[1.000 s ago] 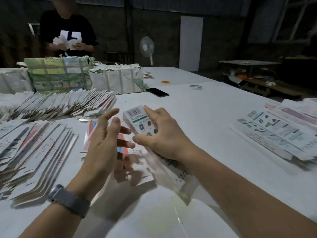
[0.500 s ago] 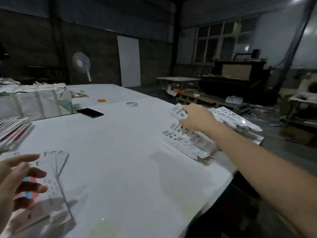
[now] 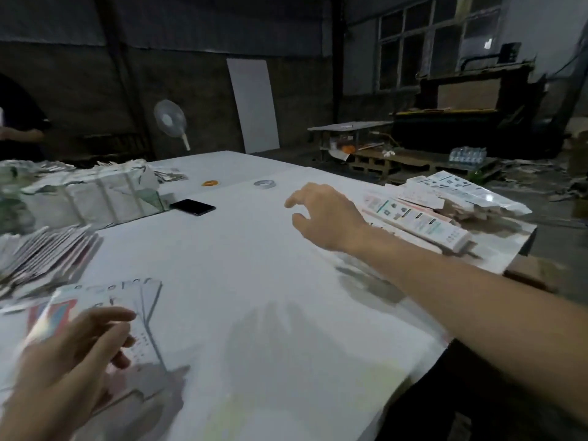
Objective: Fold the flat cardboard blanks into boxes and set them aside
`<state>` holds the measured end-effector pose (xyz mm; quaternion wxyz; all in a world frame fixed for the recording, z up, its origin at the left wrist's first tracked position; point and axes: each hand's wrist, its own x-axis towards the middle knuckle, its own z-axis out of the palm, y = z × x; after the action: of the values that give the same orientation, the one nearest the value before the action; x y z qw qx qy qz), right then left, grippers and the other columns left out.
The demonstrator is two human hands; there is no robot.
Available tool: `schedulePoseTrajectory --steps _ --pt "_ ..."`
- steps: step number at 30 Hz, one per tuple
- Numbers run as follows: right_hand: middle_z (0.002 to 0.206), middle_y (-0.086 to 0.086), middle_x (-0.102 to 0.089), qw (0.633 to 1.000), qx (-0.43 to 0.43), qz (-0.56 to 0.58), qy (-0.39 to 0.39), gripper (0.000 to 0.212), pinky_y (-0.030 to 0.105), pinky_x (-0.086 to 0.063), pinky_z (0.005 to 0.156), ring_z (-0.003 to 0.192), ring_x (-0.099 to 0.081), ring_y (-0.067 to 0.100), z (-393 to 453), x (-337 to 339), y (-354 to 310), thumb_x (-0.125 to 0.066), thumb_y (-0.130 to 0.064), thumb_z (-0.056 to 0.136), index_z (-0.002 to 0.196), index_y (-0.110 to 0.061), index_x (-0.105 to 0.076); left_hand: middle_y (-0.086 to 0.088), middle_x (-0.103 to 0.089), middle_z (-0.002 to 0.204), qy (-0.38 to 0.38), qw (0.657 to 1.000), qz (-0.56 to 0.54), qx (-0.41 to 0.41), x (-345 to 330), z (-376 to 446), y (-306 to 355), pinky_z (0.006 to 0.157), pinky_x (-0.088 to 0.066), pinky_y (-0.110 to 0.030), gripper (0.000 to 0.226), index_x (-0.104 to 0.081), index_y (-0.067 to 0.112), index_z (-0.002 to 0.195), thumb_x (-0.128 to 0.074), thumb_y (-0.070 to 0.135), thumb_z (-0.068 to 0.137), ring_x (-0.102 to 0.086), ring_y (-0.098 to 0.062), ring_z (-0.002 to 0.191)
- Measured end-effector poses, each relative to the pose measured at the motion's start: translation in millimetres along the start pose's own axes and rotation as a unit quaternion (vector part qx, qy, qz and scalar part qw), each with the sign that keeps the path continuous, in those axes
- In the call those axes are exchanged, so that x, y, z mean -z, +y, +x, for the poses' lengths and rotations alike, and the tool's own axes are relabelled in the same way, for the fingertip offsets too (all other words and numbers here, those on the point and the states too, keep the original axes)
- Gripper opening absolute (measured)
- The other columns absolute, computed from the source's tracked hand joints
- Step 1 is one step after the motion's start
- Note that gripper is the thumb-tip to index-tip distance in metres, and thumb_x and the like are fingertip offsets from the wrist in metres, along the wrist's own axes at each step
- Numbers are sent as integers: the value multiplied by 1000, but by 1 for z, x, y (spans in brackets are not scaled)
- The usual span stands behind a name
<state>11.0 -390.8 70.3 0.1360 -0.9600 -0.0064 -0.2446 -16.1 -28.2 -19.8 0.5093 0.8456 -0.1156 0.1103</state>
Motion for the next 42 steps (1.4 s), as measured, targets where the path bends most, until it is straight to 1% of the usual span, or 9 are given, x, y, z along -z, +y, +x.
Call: schedulePoseTrajectory --steps 3,5,7,11,16,21,29,37,42 --pt "105 -13 -64 980 31 186 -57 22 33 -49 90 98 -59 11 -16 -16 -75 -60 -27 90 109 -33 -68 5 -69 79 97 971 196 -100 -1 -6 13 71 -48 -23 2 -71 35 84 -72 33 86 -56 -5 75" --pt "95 -15 -65 955 49 277 -97 17 28 -51 81 88 -61 9 -23 -31 -116 -64 -25 88 101 -34 -69 -7 -67 100 107 930 330 -119 5 -4 14 84 -44 -42 41 -74 26 96 -55 57 76 -54 -27 94" --pt "90 -14 -66 933 56 336 -120 14 22 -49 74 82 -61 6 -24 -48 -149 -66 -24 87 98 -33 -70 -12 -63 125 63 914 399 -30 8 0 21 93 -43 -53 67 -70 27 117 -45 75 78 -51 -41 113" --pt "84 -11 -67 914 39 387 -115 12 27 -52 82 78 -60 7 -30 -86 -189 -65 -21 87 93 -29 -72 2 -39 156 -48 890 452 46 -2 -7 22 111 -33 -51 90 -32 43 148 -18 91 73 -30 -29 144" --pt "71 -16 -66 911 -1 403 -90 17 24 -51 74 66 -59 2 -47 -122 -188 -61 -15 88 86 -28 -72 1 -51 124 -114 835 538 -26 -14 -13 21 87 -43 -50 83 -39 42 130 -14 92 68 -46 -38 117" --pt "57 -25 -61 899 2 434 -55 30 10 -39 59 58 -55 -1 -44 -124 -188 -60 -11 86 69 -35 -64 3 -47 115 -48 886 455 75 -13 -10 14 92 -38 -39 58 -37 31 108 -38 79 76 -38 -25 105" --pt "58 -25 -62 883 -17 467 -40 33 8 -40 59 61 -56 -2 -44 -126 -184 -59 -7 89 70 -34 -66 6 -58 120 -61 919 390 29 -8 -10 16 72 -37 -36 45 -32 36 130 -54 48 92 -43 -20 99" --pt "67 -11 -67 864 -59 498 -44 30 28 -54 75 70 -61 7 -42 -129 -180 -60 -6 88 72 -29 -70 0 -52 147 -97 962 251 37 6 -1 9 105 -43 -46 72 -26 36 152 -62 38 90 -50 -28 129" --pt "71 -10 -70 858 -56 508 -42 26 26 -53 73 68 -60 2 -42 -131 -179 -62 -6 87 75 -27 -72 1 -59 138 14 963 269 -14 3 -1 14 80 -41 -29 60 -37 33 145 -58 20 90 -58 -20 117"
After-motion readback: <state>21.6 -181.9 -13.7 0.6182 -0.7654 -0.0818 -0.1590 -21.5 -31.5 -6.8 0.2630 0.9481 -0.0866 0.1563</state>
